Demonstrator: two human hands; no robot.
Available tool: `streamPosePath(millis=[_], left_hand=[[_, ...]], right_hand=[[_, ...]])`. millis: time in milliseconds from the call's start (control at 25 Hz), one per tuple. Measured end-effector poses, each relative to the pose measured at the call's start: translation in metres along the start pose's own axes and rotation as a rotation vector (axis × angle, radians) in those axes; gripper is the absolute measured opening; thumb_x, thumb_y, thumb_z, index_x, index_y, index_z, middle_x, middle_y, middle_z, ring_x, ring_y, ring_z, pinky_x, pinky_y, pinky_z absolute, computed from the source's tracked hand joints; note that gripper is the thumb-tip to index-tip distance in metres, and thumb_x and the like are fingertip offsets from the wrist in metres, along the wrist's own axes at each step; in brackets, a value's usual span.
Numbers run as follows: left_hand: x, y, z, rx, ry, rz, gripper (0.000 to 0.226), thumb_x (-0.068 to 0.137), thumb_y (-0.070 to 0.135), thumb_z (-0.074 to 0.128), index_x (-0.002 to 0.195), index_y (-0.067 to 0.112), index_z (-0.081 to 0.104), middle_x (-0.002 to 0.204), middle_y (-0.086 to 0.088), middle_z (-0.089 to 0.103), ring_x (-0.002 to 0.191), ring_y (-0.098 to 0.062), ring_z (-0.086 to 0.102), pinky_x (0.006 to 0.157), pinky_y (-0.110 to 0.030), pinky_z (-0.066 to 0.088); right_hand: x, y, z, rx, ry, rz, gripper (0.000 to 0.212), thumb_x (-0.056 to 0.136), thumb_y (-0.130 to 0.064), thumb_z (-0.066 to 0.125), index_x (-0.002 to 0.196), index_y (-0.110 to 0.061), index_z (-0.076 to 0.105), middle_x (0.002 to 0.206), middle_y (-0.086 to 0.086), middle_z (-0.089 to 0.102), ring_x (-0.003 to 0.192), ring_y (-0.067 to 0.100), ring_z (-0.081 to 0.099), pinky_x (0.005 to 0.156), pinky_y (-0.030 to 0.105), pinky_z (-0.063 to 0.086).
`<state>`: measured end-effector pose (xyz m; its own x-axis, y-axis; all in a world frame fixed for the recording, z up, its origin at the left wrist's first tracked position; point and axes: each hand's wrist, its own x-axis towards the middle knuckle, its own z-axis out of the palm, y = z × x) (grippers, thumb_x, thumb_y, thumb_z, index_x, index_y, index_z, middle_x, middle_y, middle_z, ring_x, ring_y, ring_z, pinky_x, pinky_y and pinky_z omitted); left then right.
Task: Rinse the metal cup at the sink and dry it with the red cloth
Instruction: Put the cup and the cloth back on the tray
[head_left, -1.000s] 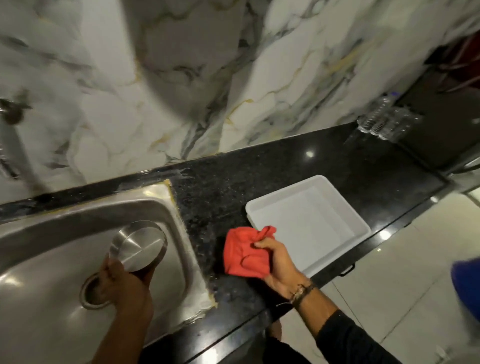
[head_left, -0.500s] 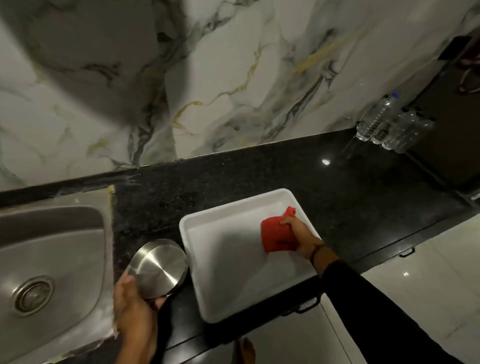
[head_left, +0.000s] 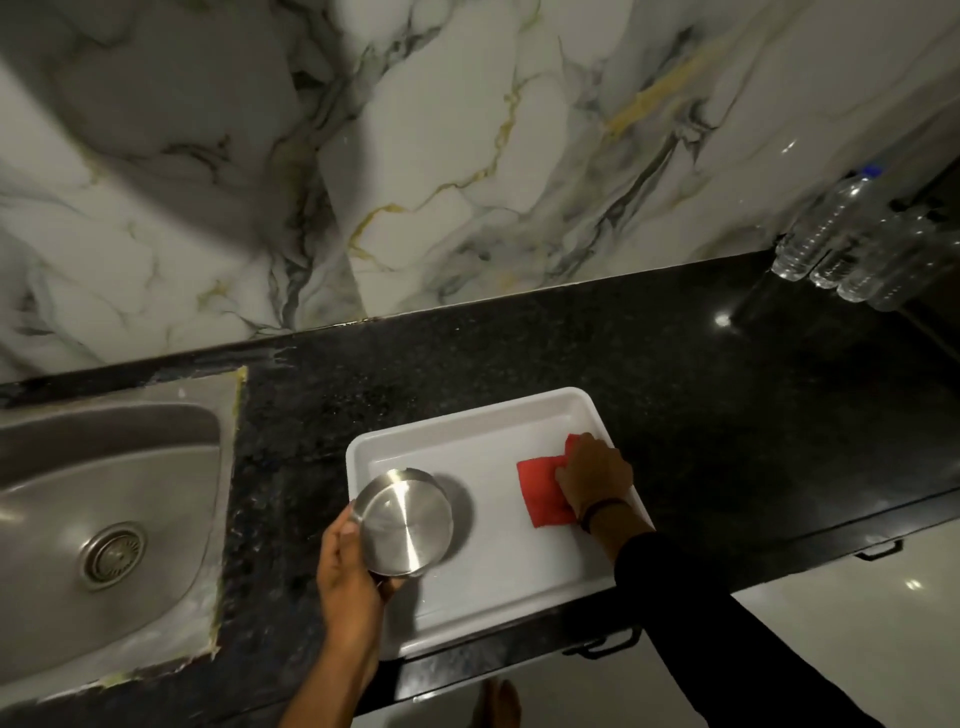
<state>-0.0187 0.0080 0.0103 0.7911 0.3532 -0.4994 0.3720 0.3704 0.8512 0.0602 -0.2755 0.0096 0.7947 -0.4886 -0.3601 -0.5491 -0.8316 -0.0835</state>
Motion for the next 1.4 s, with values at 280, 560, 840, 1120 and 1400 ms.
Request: streamPosePath(millis=[280,560,840,1120,1400], left_hand=[[0.006,-0.011,0.025,0.064,-0.022,0.006,0.031,0.109,0.03,0.047,0.135,0.021,0.063,0.131,-0.009,0.066,0.11,-0.031,0.067,0.076,-0.051,0.065],[0.022,-0.031,0.048,0.192,-0.059,0.115,0.03,0.112,0.028,0.044,0.117,0.029,0.074,0.112,0.003,0.078,0.114,-0.029,0.07,0.095,-0.05,0.059],[0.041,-0.043,0.064,0.519,0.075,-0.09,0.042,0.11,0.035,0.039,0.139,0.019,0.065,0.133,-0.009,0.07,0.121,-0.034,0.063,0.108,-0.049,0.05],[0.052,-0.038,0.059,0.495,0.065,-0.103,0.041,0.106,0.022,0.039,0.124,0.011,0.075,0.119,-0.014,0.076,0.109,-0.034,0.069,0.098,-0.046,0.057],[0.053,-0.037,0.06,0.56,0.089,-0.134,0.04,0.106,0.025,0.04,0.114,0.009,0.077,0.112,-0.015,0.078,0.104,-0.035,0.07,0.096,-0.048,0.058]], right_hand=[[-0.061,-0.046,0.006,1.083,-0.429,-0.185,0.021,0.11,-0.036,0.058,0.122,-0.026,0.072,0.124,0.007,0.075,0.128,0.036,0.07,0.107,0.044,0.058],[-0.067,-0.062,0.043,1.195,-0.364,-0.169,0.035,0.111,-0.018,0.049,0.131,-0.017,0.077,0.129,0.004,0.079,0.126,0.028,0.07,0.114,0.052,0.055],[-0.058,-0.062,0.073,1.225,-0.348,-0.071,0.05,0.101,0.001,0.046,0.127,-0.027,0.078,0.13,0.0,0.076,0.122,0.02,0.07,0.087,0.02,0.056],[-0.055,-0.069,0.084,1.144,-0.363,-0.045,0.056,0.097,0.005,0.045,0.14,-0.018,0.072,0.129,0.004,0.074,0.1,0.005,0.066,0.074,0.011,0.052],[-0.061,-0.071,0.092,0.989,-0.284,-0.125,0.052,0.099,-0.003,0.048,0.145,-0.017,0.067,0.14,0.009,0.069,0.129,0.029,0.064,0.103,0.038,0.059]])
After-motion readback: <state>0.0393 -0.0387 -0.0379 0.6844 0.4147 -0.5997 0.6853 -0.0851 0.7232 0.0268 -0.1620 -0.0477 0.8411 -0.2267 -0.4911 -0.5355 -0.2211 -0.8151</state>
